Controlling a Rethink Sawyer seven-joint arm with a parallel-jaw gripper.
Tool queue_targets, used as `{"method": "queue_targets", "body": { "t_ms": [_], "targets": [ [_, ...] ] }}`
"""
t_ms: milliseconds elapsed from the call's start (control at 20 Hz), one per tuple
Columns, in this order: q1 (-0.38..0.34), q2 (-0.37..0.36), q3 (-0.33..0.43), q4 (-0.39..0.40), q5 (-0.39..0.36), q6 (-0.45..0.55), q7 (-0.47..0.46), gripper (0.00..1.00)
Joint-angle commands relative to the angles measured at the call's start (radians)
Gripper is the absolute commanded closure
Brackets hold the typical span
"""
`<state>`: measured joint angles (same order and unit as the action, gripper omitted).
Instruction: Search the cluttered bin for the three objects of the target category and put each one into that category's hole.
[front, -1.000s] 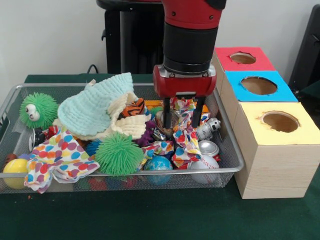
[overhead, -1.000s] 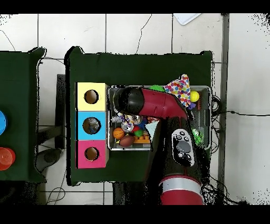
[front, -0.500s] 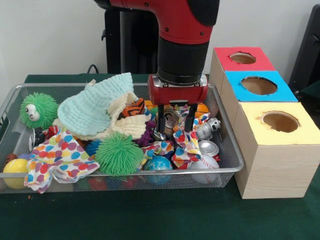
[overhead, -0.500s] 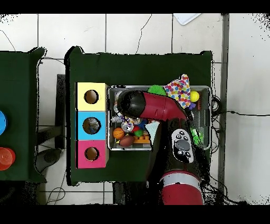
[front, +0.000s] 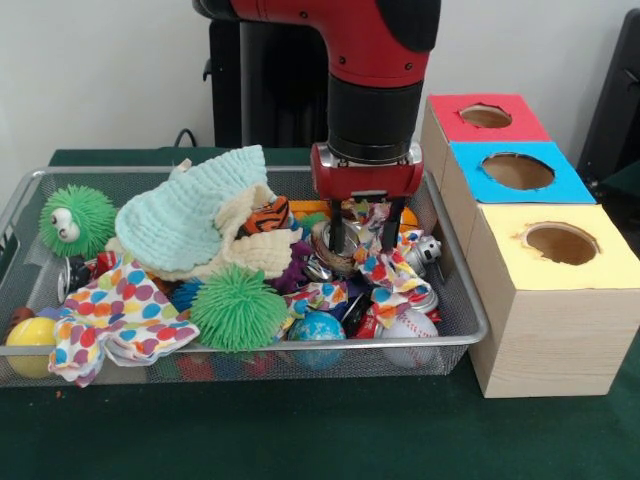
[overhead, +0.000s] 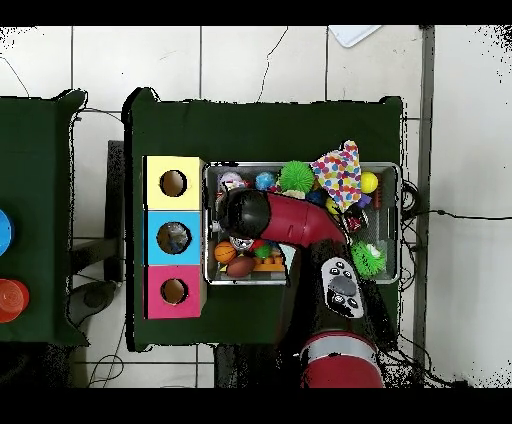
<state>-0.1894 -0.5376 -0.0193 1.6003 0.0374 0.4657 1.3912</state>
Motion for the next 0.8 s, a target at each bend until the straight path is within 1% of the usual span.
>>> {"method": "queue_targets", "body": {
  "t_ms": [50, 300, 500, 550, 650, 800],
  "targets": [
    [-0.016, 0.032, 0.095, 0.117, 0.037, -0.091, 0.222, 0.00],
    [-0.024, 0.052, 0.096, 0.153, 0.020, -0.153, 0.211, 0.00],
    [-0.004, 0.093, 0.062, 0.125, -0.012, -0.166, 0.181, 0.00],
    [0.011, 0.102, 0.041, 0.114, -0.010, -0.117, 0.169, 1.00],
    [0.008, 0.102, 0.043, 0.117, -0.018, -0.140, 0.166, 1.00],
    [0.004, 0.105, 0.042, 0.110, -0.021, -0.143, 0.157, 1.00]
  ]
}}
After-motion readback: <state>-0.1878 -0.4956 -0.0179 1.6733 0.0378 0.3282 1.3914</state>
